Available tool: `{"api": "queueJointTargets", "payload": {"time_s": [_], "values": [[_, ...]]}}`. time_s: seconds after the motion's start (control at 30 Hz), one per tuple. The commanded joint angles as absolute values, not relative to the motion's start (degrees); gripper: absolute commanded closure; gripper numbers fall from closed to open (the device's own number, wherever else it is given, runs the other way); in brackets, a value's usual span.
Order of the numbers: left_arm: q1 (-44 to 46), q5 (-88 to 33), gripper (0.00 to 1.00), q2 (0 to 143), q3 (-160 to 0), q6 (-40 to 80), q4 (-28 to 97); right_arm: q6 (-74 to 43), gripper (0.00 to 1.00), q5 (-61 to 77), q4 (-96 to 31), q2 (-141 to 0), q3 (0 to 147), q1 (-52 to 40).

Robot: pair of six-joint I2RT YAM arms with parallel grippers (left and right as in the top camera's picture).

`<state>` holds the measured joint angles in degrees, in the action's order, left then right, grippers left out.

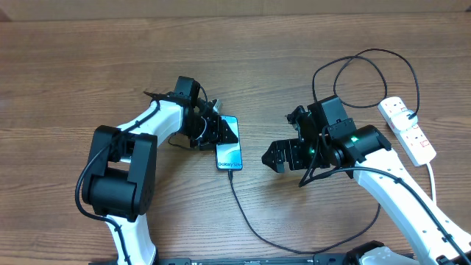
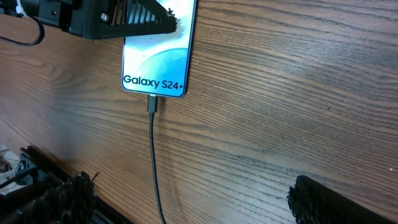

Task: Plug charger to phone and switch on socket
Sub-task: 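Lower the phone flat onto the table with the left gripper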

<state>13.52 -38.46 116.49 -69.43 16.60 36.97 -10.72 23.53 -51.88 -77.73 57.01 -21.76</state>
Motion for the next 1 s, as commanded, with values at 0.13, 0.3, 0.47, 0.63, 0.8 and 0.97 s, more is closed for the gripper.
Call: {"api": "queueJointTargets", "payload": {"time_s": [0.13, 0.3, 0.47, 0.63, 0.8, 0.97], "values": [[12.9, -16.6, 0.55, 121.5, -66.1, 16.9, 38.9, -10.7, 0.0, 22.9, -51.5, -76.7, 57.3, -21.6], [12.9, -14.8, 0.57, 121.5, -66.1, 16.9, 39.7, -10.7, 0.0, 22.9, -51.5, -76.7, 57.3, -21.6], [12.9, -13.3, 0.59, 121.5, -66.1, 17.2, 39.8, -10.7, 0.0, 22.9, -51.5, -76.7, 57.3, -21.6], [12.9, -13.3, 0.59, 121.5, -66.1, 17.7, 39.3, -10.7, 0.0, 22.9, -51.5, -76.7, 57.3, -21.6], [12.9, -13.3, 0.56, 121.5, -66.1, 18.5, 37.5, -10.7, 0.0, 22.9, -51.5, -76.7, 57.3, -21.6], [12.9, -13.3, 0.56, 121.5, -66.1, 18.5, 36.8, -10.7, 0.0, 23.0, -51.5, -76.7, 57.3, -21.6]]}}
